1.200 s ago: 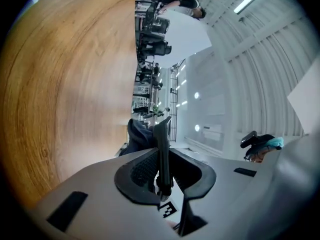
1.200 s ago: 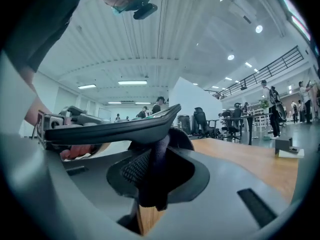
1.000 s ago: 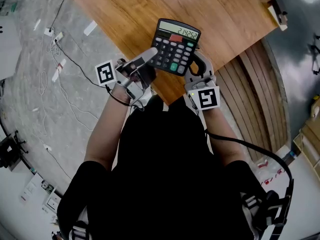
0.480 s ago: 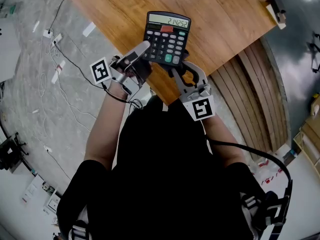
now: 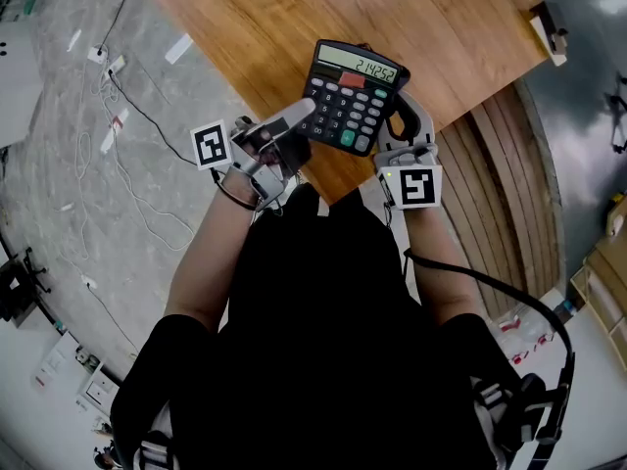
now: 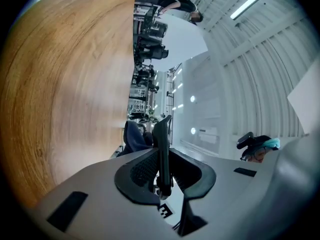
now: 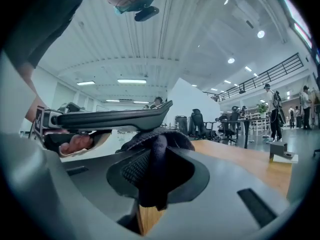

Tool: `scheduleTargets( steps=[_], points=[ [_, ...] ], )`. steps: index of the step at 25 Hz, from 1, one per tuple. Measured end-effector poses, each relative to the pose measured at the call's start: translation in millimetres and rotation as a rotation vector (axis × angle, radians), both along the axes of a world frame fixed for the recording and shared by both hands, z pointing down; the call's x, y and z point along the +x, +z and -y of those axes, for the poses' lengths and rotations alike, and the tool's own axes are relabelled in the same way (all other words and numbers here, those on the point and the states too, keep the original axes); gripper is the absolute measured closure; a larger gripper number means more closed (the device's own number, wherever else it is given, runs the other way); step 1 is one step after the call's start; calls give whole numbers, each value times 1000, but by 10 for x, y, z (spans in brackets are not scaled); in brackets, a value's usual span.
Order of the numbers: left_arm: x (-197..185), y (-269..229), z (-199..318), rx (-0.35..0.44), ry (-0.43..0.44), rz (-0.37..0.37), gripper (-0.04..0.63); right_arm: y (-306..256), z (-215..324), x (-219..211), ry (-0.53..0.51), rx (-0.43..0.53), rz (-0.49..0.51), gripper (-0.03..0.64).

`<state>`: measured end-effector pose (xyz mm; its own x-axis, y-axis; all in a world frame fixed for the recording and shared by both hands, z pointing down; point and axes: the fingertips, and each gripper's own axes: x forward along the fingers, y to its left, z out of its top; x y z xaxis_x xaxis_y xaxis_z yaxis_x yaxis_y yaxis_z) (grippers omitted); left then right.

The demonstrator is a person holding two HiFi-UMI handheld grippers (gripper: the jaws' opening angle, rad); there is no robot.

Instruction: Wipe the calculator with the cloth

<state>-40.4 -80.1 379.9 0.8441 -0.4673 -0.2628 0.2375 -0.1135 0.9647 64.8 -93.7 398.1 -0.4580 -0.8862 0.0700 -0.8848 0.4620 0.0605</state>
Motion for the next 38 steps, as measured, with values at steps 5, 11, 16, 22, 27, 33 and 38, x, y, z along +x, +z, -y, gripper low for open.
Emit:
scheduleTargets(
  steps=[5, 11, 16, 22, 27, 33, 38],
  points=[
    [7, 12, -84, -3, 21, 5, 525, -37, 123, -201, -19, 8, 11, 537],
    [-58, -47, -33, 9, -22, -6, 525, -82, -28, -442, -106, 18, 38, 537],
    [-159, -66, 117, 19, -75, 1, 525, -103, -314, -628, -202, 40, 36, 537],
    [-401, -78, 370, 31, -119, 7, 525, -64, -424, -672, -221, 7, -1, 537],
    [-361, -32, 322, 30, -96, 11, 525, -41, -354, -373, -143, -2, -17, 537],
    [-259, -24, 111, 9, -23, -45, 525, -151, -130, -85, -51, 45, -58, 537],
    [-181, -39, -96, 23, 47, -41, 525, -295, 33, -49, -29, 95, -77, 537]
  ],
)
